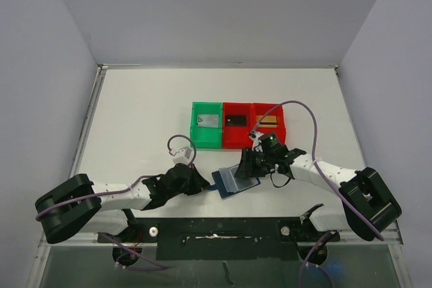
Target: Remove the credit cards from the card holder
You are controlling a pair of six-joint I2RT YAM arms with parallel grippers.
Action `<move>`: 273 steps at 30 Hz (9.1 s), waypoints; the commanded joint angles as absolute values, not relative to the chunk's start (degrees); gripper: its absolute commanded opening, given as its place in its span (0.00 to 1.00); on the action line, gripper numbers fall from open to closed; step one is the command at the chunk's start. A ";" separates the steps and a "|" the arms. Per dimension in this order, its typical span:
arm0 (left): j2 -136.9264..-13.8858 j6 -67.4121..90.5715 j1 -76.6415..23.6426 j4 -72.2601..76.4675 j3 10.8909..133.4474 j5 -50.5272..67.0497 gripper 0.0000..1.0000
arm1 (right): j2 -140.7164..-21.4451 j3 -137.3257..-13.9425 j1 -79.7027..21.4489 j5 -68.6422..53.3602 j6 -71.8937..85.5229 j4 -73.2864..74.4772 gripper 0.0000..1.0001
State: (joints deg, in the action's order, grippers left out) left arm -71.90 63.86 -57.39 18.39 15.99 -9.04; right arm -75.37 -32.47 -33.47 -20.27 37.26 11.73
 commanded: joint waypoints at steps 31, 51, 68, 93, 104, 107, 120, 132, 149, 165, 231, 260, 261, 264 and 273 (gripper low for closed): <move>-73.52 63.52 -56.88 21.69 17.92 -8.62 0.00 | -72.89 -35.59 -33.84 -10.19 33.71 20.21 0.44; -74.91 63.74 -56.51 22.46 17.86 -8.36 0.00 | -74.02 -36.31 -36.00 -10.35 32.89 20.67 0.16; -75.41 63.30 -56.25 21.98 18.26 -7.92 0.00 | -72.22 -39.08 -39.80 -8.24 35.25 22.25 0.18; -73.49 62.57 -55.63 17.78 19.25 -8.67 0.00 | -72.48 -40.82 -44.88 -10.21 39.20 20.39 0.19; -65.78 62.73 -55.08 6.67 21.25 -11.28 0.26 | -71.19 -43.35 -44.94 -23.21 36.36 14.13 0.45; -62.31 62.58 -54.65 1.16 23.19 -12.50 0.35 | -70.14 -43.66 -42.12 -22.14 35.95 15.87 0.46; -63.98 61.34 -54.04 1.21 34.19 -1.53 0.44 | -67.91 -34.49 -33.73 -19.99 49.04 11.93 0.35; -77.00 60.87 -54.09 8.15 39.37 5.42 0.43 | -59.07 -25.46 -32.15 -18.09 57.61 3.97 0.40; -83.33 62.67 -55.37 7.20 33.41 4.25 0.08 | -76.62 -32.01 -34.31 -24.32 50.67 5.95 0.36; -87.32 61.78 -56.29 1.65 34.47 1.11 0.00 | -81.22 -35.68 -34.89 -23.28 48.11 10.04 0.31; -81.91 57.21 -55.11 2.30 41.88 2.97 0.23 | -78.78 -27.04 -23.74 -36.13 47.18 -0.96 0.01; -94.65 59.42 -55.53 4.05 38.96 3.87 0.00 | -79.29 -26.46 -23.83 -39.81 47.57 -5.05 0.18; -94.66 59.41 -55.54 4.04 38.89 3.88 0.00 | -79.65 -26.87 -23.84 -39.98 47.16 -4.55 0.20; -94.66 59.37 -55.50 4.04 38.76 3.87 0.00 | -80.71 -28.22 -23.82 -39.27 45.72 -2.37 0.21; -93.87 59.33 -55.46 3.62 38.41 3.69 0.00 | -82.07 -31.06 -25.31 -39.03 43.10 0.89 0.20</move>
